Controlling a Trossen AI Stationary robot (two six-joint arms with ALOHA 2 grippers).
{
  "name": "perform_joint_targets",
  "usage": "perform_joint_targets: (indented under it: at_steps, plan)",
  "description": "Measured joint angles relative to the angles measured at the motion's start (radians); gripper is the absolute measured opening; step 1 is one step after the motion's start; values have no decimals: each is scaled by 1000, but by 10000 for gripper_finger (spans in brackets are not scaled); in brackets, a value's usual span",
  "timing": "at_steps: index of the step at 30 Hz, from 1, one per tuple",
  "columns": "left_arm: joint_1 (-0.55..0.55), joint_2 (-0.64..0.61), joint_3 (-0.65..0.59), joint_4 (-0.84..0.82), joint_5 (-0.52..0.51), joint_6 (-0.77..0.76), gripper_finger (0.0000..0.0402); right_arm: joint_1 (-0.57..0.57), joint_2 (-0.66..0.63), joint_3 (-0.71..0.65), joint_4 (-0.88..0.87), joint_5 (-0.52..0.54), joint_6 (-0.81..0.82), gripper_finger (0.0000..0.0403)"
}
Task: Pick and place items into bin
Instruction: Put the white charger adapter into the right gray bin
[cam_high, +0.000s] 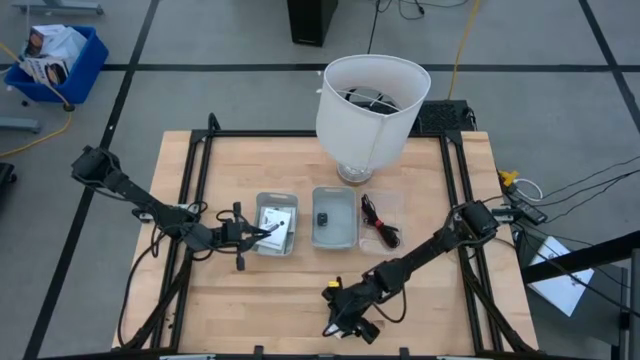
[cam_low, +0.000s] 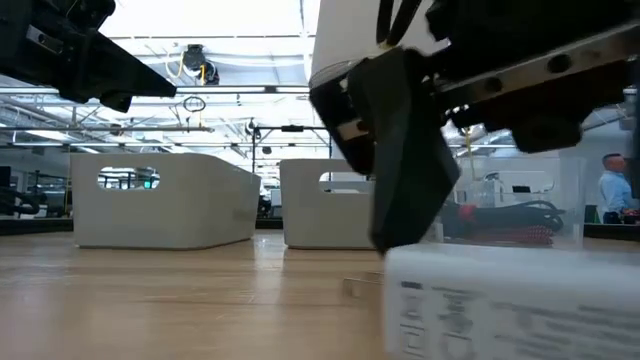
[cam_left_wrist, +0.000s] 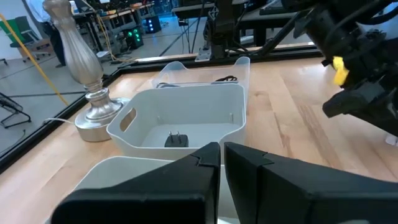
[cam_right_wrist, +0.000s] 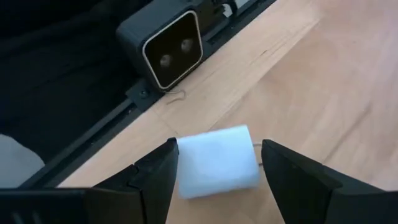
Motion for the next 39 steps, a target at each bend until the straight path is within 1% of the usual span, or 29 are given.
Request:
perform_joint_targets:
  at_steps: [14,18,25,27,29,31,35,37,39]
  plan:
    - [0,0,0,-35,0,7,31,-124,-5,-122,18,18,5,227]
    - [0,0,0,-35,0,5,31,-134,-4,-134,69,26,1,227]
    - [0,0,0,-34,0,5,31,-138,-20,-134,101,38,-20,227]
    - [0,0,0,-34,0,5,31,-138,-48,-138,102,70,-21,227]
    - [0,0,0,-33,0,5,31,-137,-82,-138,75,135,-31,227]
    - [0,0,0,-33,0,5,31,-130,-119,-140,42,173,-50,226]
    - [0,0,0,-33,0,4,31,-110,-164,-140,37,213,-68,227]
    - [0,0,0,-35,0,0,31,-100,-173,-139,41,223,-54,227]
    - [0,0,0,-32,-1,-7,31,-94,-173,-139,57,285,3,227]
